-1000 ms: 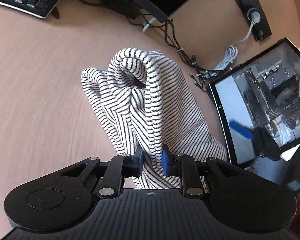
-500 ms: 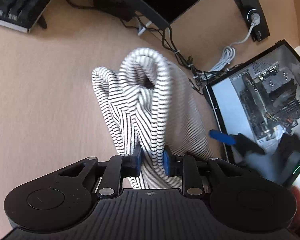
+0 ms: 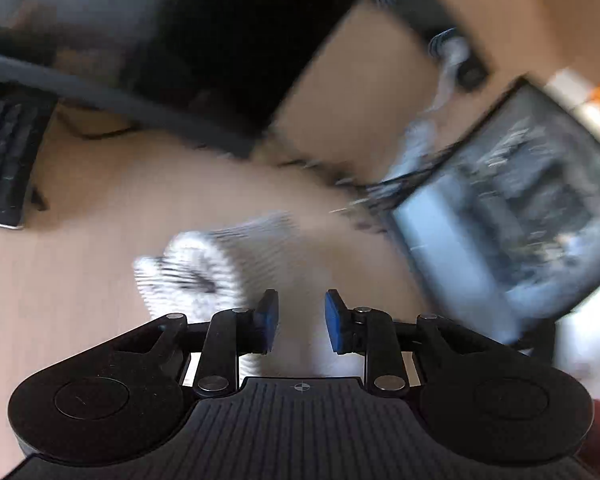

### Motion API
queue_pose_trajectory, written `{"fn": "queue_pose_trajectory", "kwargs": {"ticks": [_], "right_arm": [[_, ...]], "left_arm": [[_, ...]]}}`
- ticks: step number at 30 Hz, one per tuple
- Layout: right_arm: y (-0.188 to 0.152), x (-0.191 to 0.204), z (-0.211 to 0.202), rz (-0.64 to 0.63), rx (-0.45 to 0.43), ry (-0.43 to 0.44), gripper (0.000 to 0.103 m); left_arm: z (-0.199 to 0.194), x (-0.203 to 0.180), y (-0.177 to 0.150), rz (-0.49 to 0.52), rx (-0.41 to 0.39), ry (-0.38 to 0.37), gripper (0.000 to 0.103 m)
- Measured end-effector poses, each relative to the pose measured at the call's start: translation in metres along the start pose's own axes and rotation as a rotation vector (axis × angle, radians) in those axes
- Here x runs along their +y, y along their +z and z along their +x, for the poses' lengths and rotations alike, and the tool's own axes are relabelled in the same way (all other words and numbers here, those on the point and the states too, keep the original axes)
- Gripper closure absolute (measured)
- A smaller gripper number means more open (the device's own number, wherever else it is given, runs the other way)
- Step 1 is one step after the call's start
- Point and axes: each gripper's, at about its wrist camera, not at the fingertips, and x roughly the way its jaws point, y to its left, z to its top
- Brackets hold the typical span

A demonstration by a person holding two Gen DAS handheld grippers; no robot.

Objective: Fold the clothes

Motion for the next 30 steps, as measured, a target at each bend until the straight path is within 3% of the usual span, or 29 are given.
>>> {"fn": "queue_pose_trajectory", "kwargs": {"ticks": [2,5,13,16,20,22,24,30], "right_arm": [[0.003,-0.005,0.005,0.036,0.018,0.035,0.000],[0.004,-0.015,0.009,0.113,0.054,0.131,0.000],[0.020,-0.029,0.008,0.136,0.051,0.339,0.000],[0.036,-0.061,0.008,0.288,0.011,0.407,0.000],[0.048,-0.095,0.043,0.517,0.045,0.472,0.000],[0.049,-0.098,0.068,0.573,0.096,0.495,0.000],[0.047,-0.096,0.088,0.648,0.153,0.574,0.001],[0.056,-0.102,0.081,0.709,0.100,0.615,0.001]], "left_arm": [[0.015,0.012,0.005,-0.018,-0.001,0.037,0.091],[0.035,0.025,0.012,-0.047,0.003,0.037,0.093],[0.060,0.044,0.022,-0.101,0.043,-0.004,0.097],[0.059,0.047,0.022,-0.115,0.053,-0.013,0.097],[0.059,0.056,0.022,-0.183,0.069,-0.044,0.097],[0.059,0.058,0.022,-0.207,0.077,-0.051,0.097],[0.059,0.061,0.022,-0.234,0.085,-0.057,0.097],[0.066,0.070,0.017,-0.324,0.078,-0.091,0.099]]}}
